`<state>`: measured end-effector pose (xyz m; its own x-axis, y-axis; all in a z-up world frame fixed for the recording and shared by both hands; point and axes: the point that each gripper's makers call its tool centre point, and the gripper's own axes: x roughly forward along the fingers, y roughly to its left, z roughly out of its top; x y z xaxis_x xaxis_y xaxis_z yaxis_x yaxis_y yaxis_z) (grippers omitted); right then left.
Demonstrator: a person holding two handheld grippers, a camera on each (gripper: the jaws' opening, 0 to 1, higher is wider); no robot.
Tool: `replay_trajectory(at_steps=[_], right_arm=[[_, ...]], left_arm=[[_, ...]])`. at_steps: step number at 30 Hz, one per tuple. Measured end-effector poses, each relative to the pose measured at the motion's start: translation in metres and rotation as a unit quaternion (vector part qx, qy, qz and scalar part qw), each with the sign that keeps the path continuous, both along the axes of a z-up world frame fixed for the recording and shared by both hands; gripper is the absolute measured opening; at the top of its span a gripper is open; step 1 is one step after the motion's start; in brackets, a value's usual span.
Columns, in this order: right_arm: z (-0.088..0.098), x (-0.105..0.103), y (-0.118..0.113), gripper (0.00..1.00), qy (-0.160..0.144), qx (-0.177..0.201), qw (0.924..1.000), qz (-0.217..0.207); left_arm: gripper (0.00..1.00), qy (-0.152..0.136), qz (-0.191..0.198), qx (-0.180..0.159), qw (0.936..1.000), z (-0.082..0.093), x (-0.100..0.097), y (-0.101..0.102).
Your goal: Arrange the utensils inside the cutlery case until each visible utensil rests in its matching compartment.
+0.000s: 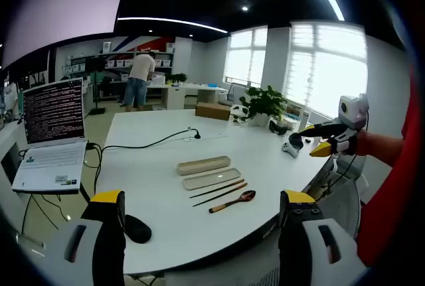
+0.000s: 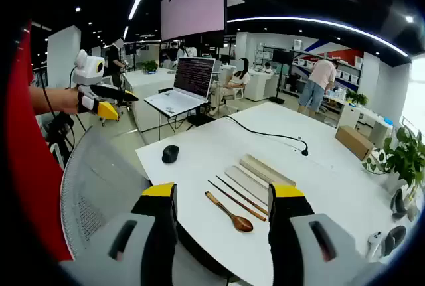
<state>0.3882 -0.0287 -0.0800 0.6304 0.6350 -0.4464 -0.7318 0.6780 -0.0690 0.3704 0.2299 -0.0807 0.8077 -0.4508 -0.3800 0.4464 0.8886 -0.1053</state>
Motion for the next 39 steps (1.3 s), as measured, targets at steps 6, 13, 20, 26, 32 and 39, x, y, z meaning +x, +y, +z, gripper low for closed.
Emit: replay_trajectory(at_steps=[6,13,20,26,32,39], right_arm=[[-0.003,-0.002,-0.004,0.51,0.0,-0.016,0.9999,0.0],[-0.003,-0.001,-0.011,0.5,-0.006,-0.03,0.9995,-0.003],[-0.006,-0.001,-0.012,0.47,-0.006,-0.041,0.9991,0.002],[-0.002,0.004,-0.006,0.48,0.0,-0.021,0.9998,0.002],[-0.004,0.007,-0.002,0.47,-0.006,-0.026,0.9996,0.01],[-0.013,0.011,0.002,0.46,-0.004,-0.044,0.9988,0.019]], left_arm=[[0.99,0.001,-0.003,-0.002,1.0,0.001,0.002,-0.003],[0.99,0.0,-0.008,0.001,1.0,0.0,0.003,-0.008],[0.96,-0.032,-0.009,-0.005,0.9994,0.015,0.005,-0.007],[0.97,-0.036,-0.01,-0.013,0.9992,0.019,0.003,-0.008],[0.97,-0.034,-0.015,0.007,0.9993,0.014,-0.002,-0.012],[0.95,-0.019,-0.006,0.017,0.9997,0.003,-0.005,-0.005]])
